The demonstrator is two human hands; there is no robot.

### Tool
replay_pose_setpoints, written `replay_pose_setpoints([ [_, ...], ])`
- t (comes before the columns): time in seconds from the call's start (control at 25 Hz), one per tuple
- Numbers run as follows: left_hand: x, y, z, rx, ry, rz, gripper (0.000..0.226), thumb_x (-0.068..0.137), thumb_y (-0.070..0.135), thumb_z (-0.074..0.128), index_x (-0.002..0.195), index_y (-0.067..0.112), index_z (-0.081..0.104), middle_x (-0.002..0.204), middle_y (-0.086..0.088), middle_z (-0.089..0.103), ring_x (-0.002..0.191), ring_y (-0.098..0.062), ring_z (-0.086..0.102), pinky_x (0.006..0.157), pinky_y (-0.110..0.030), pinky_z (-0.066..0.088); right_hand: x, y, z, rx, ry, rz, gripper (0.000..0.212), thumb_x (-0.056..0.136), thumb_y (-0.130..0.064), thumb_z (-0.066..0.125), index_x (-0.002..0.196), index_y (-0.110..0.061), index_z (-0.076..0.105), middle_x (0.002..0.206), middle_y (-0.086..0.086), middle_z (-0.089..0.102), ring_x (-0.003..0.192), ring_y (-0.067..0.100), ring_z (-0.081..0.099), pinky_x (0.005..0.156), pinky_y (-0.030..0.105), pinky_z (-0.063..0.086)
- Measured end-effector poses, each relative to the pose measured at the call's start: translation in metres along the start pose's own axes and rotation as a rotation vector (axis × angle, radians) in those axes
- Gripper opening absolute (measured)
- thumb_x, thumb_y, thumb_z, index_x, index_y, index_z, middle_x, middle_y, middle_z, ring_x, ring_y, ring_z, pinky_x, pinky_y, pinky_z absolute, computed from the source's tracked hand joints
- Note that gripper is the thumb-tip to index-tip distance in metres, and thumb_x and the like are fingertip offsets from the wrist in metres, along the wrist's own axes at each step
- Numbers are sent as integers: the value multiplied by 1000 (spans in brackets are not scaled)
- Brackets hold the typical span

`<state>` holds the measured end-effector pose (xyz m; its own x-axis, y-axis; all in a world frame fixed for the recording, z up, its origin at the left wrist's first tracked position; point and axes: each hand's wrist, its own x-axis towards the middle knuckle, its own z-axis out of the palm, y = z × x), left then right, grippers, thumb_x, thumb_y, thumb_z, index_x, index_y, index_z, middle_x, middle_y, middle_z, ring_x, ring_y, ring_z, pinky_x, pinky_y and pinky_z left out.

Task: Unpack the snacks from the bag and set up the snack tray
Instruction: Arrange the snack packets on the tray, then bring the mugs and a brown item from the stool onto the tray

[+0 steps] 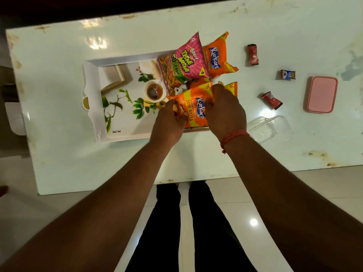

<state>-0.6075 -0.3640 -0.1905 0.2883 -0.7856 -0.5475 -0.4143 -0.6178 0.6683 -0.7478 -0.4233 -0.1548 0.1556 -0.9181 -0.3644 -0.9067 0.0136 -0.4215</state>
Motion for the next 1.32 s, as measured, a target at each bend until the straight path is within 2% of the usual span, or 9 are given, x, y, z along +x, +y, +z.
replay_pose_setpoints([
  [0.16, -2, -2, 5, 272, -11, -16, 52, 96, 34, 56, 142, 17, 41, 134, -8, 58, 121, -29, 58, 97, -49, 51, -1, 8, 1, -96, 0, -27, 53, 98, -35, 55, 143, -14, 40, 135, 9, 58, 118, 31, 61, 88, 46, 54],
  [0.28, -3, 0, 7, 420, 29, -1, 50, 96, 38, 55, 138, 15, 43, 131, -13, 56, 119, -34, 57, 92, -50, 51, -2, 9, 2, -140, 55, -51, 58, 95, -34, 60, 144, -13, 38, 134, 11, 55, 115, 31, 61, 85, 43, 55],
  [0.36, -2, 1, 8, 434, 20, -20, 50, 95, 39, 57, 136, 14, 44, 130, -14, 56, 119, -35, 56, 93, -52, 50, -5, 7, 1, -169, 93, -73, 62, 93, -32, 63, 145, -13, 37, 132, 13, 52, 114, 29, 59, 82, 41, 55],
  [0.48, -2, 0, 9, 442, 75, -35, 51, 94, 38, 56, 137, 12, 44, 135, -15, 52, 124, -35, 50, 100, -49, 45, -9, 5, -2, -204, 163, -111, 62, 91, -32, 64, 146, -14, 38, 129, 14, 49, 113, 28, 54, 88, 38, 53],
  [0.64, -12, -3, 6, 425, 229, -9, 55, 96, 38, 53, 142, 10, 41, 141, -17, 47, 130, -35, 43, 104, -46, 38, -20, -6, -1, -229, 242, -244, 45, 91, -27, 54, 133, -11, 52, 122, 16, 55, 106, 32, 53, 88, 42, 50],
  [0.76, -19, -9, -11, 578, 271, 106, 58, 97, 42, 49, 143, 7, 40, 135, -20, 50, 125, -36, 45, 106, -46, 38, -30, -22, 8, -228, 161, -346, 46, 93, -33, 49, 134, -12, 52, 133, 16, 53, 116, 35, 51, 96, 47, 47],
  [0.96, -18, -40, -63, 865, 234, 195, 66, 99, 51, 34, 149, 9, 32, 150, -22, 38, 139, -40, 33, 114, -54, 27, -20, -48, 29, -301, -25, -404, 59, 97, -43, 49, 147, -15, 38, 152, 14, 39, 142, 37, 33, 111, 53, 36],
  [1.16, -5, -66, -118, 909, 183, 263, 69, 96, 58, 27, 151, 16, 29, 156, -19, 30, 143, -41, 27, 115, -59, 22, -16, -76, 57, -384, -132, -394, 67, 99, -48, 44, 155, -18, 24, 162, 12, 23, 149, 38, 22, 118, 55, 24],
  [1.32, 0, -102, -180, 893, 212, 300, 71, 96, 63, 22, 154, 23, 24, 162, -13, 21, 148, -37, 19, 117, -59, 14, -25, -134, 97, -451, -147, -409, 70, 99, -51, 41, 157, -18, 21, 166, 11, 14, 152, 36, 15, 120, 55, 19],
])
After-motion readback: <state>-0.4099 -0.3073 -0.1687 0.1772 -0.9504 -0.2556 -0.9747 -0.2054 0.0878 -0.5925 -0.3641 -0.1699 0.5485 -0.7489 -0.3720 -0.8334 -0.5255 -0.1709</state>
